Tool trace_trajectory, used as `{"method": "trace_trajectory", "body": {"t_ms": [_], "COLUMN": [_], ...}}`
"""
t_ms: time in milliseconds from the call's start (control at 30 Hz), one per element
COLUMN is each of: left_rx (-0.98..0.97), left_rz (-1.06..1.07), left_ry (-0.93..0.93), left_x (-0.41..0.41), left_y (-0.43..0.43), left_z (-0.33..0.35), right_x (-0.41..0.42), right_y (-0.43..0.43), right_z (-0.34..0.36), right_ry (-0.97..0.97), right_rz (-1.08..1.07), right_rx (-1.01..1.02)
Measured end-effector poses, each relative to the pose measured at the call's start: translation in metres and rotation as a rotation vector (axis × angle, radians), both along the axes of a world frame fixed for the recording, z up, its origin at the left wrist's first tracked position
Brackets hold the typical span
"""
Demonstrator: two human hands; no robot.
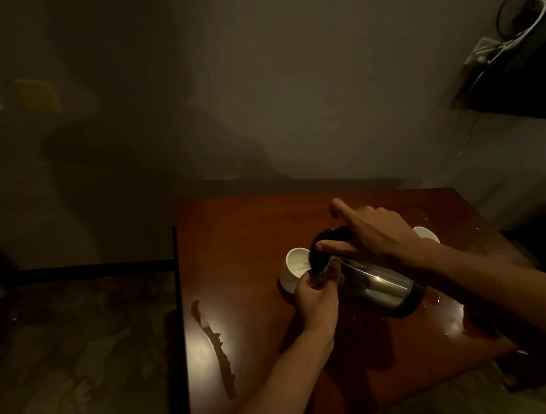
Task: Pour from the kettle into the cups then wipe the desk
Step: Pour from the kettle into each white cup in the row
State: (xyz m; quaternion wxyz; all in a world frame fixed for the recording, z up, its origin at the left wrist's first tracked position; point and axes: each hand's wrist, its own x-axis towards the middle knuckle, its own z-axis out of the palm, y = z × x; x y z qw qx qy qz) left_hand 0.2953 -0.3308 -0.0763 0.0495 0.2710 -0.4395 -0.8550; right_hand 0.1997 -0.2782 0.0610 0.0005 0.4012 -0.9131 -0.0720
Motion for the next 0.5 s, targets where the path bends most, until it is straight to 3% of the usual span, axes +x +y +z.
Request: {"method": "trace_trajectory", "body": {"t_ms": [500], "left_rx": [0.033], "left_rz": [0.065], "left_ry": [-0.028], "left_x": [-0.0027], "left_y": [0.0109], "left_z": [-0.0031], "right_x": [-0.0042], "right_y": [-0.0016], "right_z": [-0.0064], "right_ry": [0.05], "right_rz": [0.02], "right_rx": [0.085]}}
